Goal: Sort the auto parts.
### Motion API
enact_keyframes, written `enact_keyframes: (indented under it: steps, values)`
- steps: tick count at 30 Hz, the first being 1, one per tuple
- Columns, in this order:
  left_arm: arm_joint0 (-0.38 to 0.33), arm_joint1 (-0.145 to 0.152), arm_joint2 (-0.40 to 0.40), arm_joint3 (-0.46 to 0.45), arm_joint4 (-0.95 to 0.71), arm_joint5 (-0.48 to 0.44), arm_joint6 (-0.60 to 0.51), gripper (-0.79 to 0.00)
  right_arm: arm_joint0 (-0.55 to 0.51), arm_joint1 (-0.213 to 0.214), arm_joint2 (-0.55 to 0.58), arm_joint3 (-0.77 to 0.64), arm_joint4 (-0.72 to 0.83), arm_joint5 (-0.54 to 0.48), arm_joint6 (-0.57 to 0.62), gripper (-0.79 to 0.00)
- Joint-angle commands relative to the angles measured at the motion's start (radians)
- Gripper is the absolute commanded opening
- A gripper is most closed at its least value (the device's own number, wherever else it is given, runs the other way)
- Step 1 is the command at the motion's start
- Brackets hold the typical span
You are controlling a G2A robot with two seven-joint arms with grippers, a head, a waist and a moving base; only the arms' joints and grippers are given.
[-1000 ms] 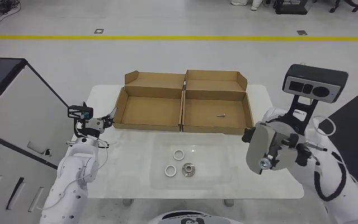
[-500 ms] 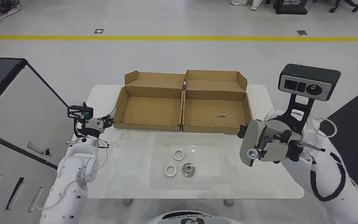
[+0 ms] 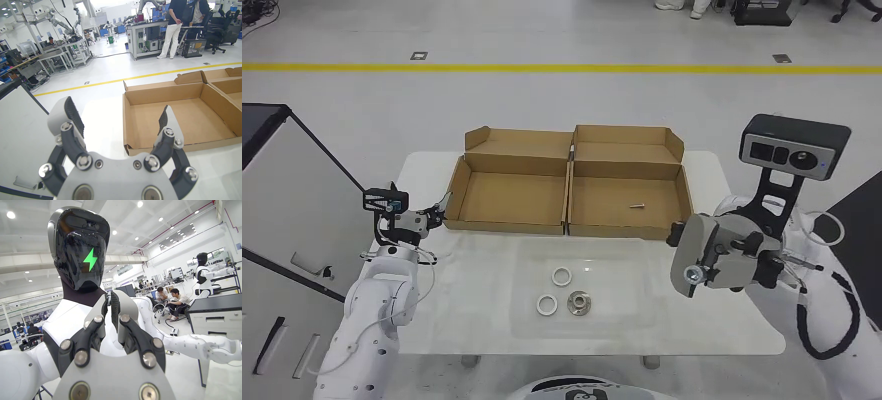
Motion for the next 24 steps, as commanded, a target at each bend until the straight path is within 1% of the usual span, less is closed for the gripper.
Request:
enact_keyframes:
  steps: [1,7,11,16,24]
  values:
    - [0.000,0.000,0.000,0.000,0.000,0.000,0.000,0.000,0.000,0.000,0.000,0.000,0.000,0.000,0.000,-0.785]
    - [0.000,0.000,0.000,0.000,0.000,0.000,0.000,0.000,-0.001,0.000,0.001,-0.002,-0.003,0.003,-0.004,-0.785]
    - [0.000,0.000,0.000,0.000,0.000,0.000,0.000,0.000,0.000,-0.002,0.039,-0.010,-0.070,0.036,-0.019,-0.785]
    - [0.000,0.000,0.000,0.000,0.000,0.000,0.000,0.000,-0.003,0.006,0.153,0.036,-0.141,0.099,0.004,-0.785]
    - [0.000,0.000,0.000,0.000,0.000,0.000,0.000,0.000,0.001,0.029,0.358,0.098,-0.302,0.270,0.071,-0.785]
